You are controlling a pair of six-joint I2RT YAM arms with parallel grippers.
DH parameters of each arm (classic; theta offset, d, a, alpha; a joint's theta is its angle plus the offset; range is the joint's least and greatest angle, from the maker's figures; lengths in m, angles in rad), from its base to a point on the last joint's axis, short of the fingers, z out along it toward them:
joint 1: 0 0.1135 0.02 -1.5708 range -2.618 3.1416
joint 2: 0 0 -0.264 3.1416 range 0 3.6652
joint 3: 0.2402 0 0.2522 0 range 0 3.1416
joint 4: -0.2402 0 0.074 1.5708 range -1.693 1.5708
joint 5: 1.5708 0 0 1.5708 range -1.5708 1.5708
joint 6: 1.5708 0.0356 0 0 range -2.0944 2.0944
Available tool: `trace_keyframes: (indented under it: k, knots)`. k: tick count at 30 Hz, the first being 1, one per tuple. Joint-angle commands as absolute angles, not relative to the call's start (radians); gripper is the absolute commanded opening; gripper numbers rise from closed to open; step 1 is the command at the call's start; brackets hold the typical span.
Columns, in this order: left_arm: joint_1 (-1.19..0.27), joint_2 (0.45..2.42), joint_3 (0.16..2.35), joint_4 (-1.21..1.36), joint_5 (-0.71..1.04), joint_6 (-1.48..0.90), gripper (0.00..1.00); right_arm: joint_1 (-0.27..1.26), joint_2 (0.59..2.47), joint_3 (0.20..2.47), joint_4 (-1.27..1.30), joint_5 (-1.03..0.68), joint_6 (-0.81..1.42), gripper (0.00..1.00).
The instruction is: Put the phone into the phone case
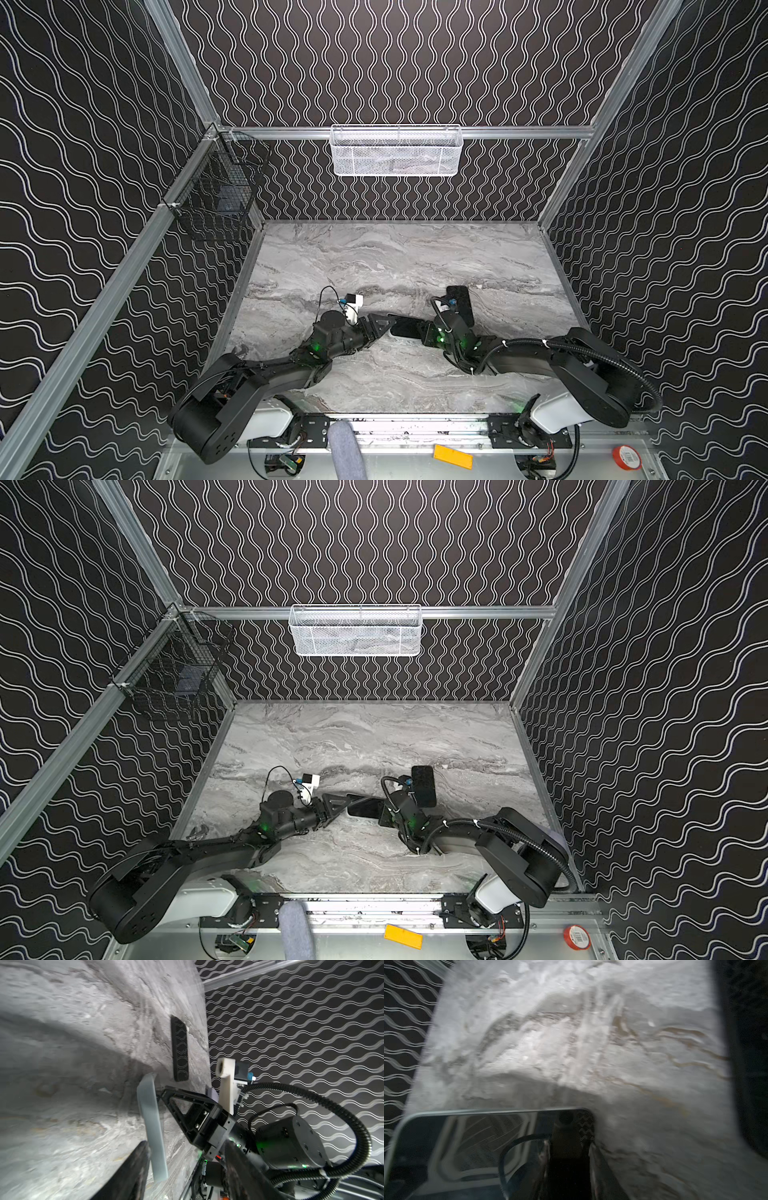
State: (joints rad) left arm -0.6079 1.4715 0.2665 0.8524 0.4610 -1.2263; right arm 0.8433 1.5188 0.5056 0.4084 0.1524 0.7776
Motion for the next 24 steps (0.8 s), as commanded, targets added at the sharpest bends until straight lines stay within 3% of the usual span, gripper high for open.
trace_keyframes:
  k: [1, 9, 12, 14, 19, 24]
  knots:
    - [-0.624, 1.513, 0.282, 1.007, 0.546, -1.221, 0.6, 0.853, 1.528, 0.501, 0.338, -0.017, 0.774, 0.35]
    - [-0.649, 1.6, 0.276, 1.037, 0.515, -1.247, 0.55, 0.853, 1.52, 0.499, 0.335, -0.015, 0.771, 0.35]
    - [-0.648, 1.543, 0.288, 0.916, 0.501, -1.205, 0.52, 0.853, 1.519, 0.5, 0.335, -0.017, 0.769, 0.35]
    - [-0.649, 1.492, 0.313, 0.778, 0.49, -1.156, 0.43, 0.853, 1.522, 0.5, 0.336, -0.017, 0.769, 0.35]
    - [-0.649, 1.386, 0.383, 0.453, 0.448, -1.032, 0.42, 0.853, 1.525, 0.499, 0.345, -0.018, 0.769, 0.35]
    - [-0.648, 1.389, 0.409, 0.367, 0.448, -1.002, 0.41, 0.853, 1.531, 0.499, 0.352, -0.023, 0.769, 0.35]
